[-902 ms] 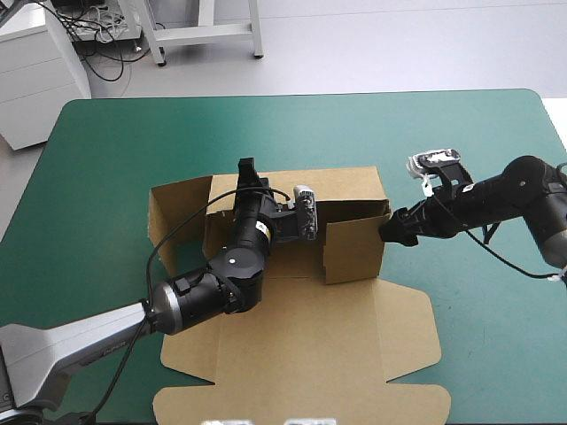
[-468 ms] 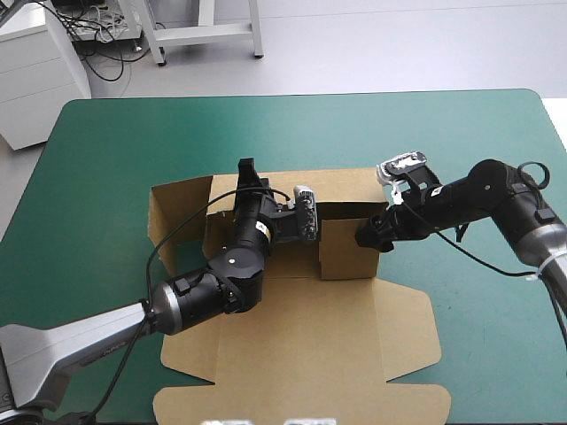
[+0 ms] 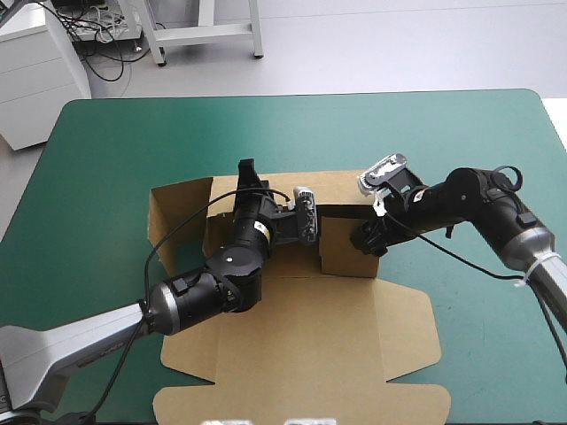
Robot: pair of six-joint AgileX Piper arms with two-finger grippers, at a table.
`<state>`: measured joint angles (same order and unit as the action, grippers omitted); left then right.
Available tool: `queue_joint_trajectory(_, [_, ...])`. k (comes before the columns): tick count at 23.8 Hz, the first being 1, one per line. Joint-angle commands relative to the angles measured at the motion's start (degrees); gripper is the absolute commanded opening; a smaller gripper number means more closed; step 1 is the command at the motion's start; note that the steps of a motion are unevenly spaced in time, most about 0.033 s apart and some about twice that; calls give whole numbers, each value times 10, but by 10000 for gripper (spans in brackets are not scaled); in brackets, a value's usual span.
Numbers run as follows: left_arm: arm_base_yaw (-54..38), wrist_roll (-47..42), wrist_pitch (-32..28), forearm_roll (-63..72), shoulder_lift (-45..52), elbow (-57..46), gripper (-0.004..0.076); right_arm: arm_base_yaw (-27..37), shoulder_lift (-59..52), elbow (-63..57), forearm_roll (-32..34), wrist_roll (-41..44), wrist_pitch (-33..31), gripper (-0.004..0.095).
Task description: Fold the box
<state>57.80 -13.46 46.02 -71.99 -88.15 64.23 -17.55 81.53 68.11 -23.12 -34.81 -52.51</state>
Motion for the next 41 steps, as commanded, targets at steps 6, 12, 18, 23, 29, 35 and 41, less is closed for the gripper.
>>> queue_joint_trajectory(6, [1, 22, -14, 62, 2, -13, -32, -1, -17, 14, -1, -1, 29, 701])
queue_joint_trajectory(12, [1, 36, -31, 87, -19, -13, -32, -1, -17, 15, -1, -5, 34, 626])
queue_joint_trajectory(18, [1, 36, -34, 86, -19, -13, -32, -1, -17, 15, 5, -6, 32, 140])
queue_joint_trajectory(23, [1, 36, -34, 86, -19, -13, -32, -1, -18, 21, 7, -7, 25, -22])
queue_joint_trajectory(29, [1, 32, -34, 93, -6, -1, 119, -1, -18, 30, 15, 12, 54, -21])
queue_joint_trajectory(35, [10, 36, -30, 135, 27, 56, 460, -1, -18, 31, 143, 125, 89, -21])
queue_joint_trajectory(41, [97, 91, 11, 144, 50, 119, 537, -1, -16, 31, 262, 249, 133, -22])
